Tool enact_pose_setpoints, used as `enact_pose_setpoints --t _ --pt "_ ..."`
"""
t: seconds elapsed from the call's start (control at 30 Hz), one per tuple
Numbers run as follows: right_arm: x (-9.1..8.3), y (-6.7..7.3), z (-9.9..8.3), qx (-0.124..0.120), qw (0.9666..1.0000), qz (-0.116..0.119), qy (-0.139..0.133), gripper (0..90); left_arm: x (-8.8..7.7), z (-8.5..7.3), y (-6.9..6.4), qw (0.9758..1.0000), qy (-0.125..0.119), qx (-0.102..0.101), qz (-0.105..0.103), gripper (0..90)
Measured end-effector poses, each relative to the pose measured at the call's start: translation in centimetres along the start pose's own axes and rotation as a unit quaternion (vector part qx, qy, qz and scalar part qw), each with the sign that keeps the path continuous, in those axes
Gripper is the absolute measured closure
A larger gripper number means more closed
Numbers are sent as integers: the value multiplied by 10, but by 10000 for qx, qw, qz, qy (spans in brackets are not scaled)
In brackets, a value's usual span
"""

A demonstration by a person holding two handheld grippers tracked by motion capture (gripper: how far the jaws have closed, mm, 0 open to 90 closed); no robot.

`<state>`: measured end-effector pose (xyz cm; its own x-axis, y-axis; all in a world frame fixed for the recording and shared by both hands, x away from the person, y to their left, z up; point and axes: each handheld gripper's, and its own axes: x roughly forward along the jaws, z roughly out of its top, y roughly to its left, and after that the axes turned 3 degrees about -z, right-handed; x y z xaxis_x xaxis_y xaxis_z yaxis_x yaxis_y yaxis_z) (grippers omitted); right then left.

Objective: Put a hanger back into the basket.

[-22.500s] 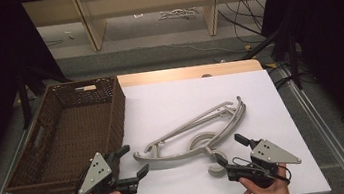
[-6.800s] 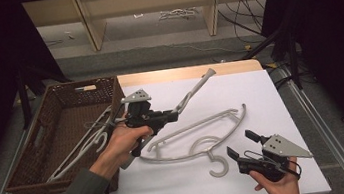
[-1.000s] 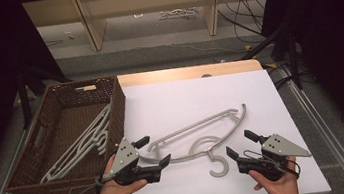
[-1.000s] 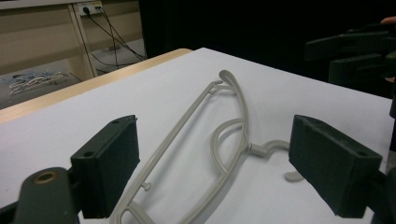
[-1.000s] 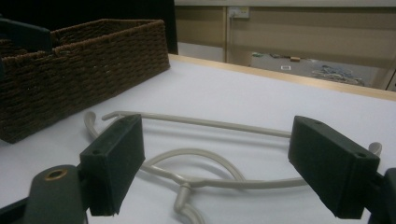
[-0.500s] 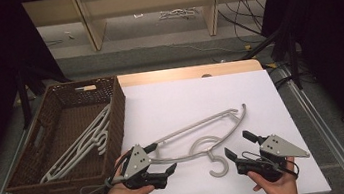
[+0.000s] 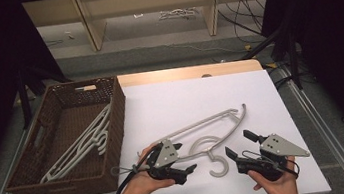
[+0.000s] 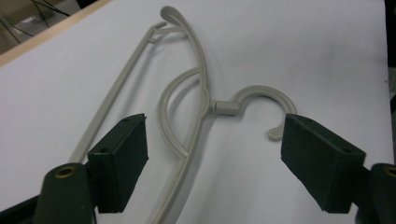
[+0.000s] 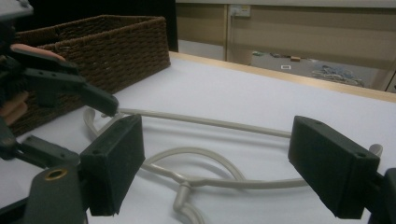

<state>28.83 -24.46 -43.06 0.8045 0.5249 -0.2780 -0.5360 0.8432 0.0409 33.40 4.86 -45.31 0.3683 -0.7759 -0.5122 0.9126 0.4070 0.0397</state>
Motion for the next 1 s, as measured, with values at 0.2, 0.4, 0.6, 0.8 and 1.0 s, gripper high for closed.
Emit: enact_pose_setpoints --t 0.2,0.4,0.6,0.8,1.0 --pt "0 1 0 13 10000 18 -5 195 24 5 -1 9990 322 279 -148 260" --pt "0 0 0 10 10000 14 1 195 40 8 6 9968 561 544 -192 283" --pt "-1 -1 2 5 10000 -15 34 195 53 11 15 9935 920 570 -346 324" --pt "-1 -1 1 32 10000 -6 42 196 63 14 21 9880 1265 791 -400 392" --pt "-1 -1 1 -4 10000 -8 28 196 74 16 21 9867 1386 725 -448 458"
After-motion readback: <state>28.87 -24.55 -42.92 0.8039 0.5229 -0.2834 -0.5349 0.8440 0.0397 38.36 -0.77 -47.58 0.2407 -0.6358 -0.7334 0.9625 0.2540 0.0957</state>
